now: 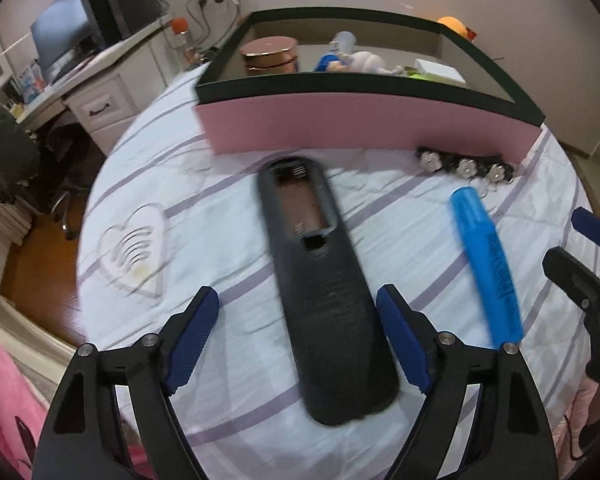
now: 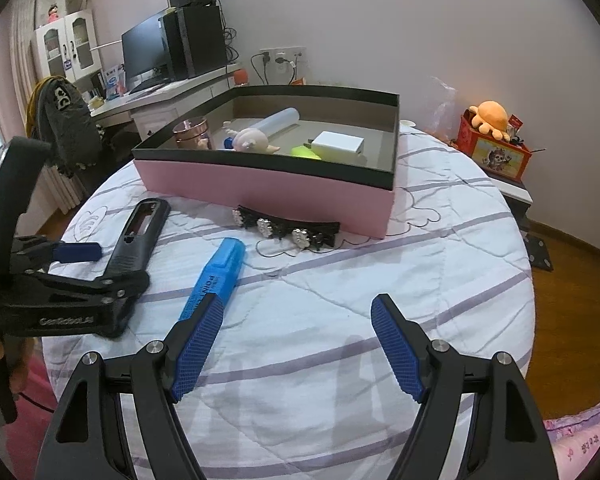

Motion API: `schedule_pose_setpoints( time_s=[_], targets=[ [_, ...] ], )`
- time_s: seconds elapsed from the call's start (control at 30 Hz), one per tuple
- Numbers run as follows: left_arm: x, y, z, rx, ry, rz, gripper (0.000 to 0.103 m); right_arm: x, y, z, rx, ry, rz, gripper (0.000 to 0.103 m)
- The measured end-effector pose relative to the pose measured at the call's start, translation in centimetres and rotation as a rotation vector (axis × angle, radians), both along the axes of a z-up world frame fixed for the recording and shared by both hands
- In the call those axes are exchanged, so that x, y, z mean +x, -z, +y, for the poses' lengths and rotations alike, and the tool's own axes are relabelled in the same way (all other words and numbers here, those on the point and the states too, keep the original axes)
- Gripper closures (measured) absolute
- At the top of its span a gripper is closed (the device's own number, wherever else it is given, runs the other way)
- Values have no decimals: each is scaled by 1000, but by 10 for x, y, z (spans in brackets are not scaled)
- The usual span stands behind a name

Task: Organize rigid objects
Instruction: 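Reach the left gripper to the black remote-like case and close on it, then lift the black case into the pink box and open the left gripper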

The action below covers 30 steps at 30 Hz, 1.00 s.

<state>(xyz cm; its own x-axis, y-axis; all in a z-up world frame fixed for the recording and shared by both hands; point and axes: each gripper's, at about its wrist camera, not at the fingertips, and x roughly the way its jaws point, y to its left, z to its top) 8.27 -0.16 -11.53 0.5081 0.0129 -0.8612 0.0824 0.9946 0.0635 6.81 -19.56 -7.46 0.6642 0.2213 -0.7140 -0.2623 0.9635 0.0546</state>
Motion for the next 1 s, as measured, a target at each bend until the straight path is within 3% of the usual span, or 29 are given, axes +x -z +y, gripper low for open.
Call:
schedule_pose_setpoints(
  time_s=[0.2, 0.6, 0.8, 1.0],
  targets=[
    [4, 6, 0, 21, -20, -24, 19, 0, 1, 9, -1, -15, 2, 25],
    [18, 5, -13, -15, 42, -75, 47, 0, 1, 9, -12, 6, 10, 25],
    [17, 5, -14, -20, 50, -85, 56, 0, 0, 10, -16, 8, 13, 25],
    [14, 4, -11, -36, 64, -86, 57, -4, 0, 13, -21, 9, 16, 25]
  ],
)
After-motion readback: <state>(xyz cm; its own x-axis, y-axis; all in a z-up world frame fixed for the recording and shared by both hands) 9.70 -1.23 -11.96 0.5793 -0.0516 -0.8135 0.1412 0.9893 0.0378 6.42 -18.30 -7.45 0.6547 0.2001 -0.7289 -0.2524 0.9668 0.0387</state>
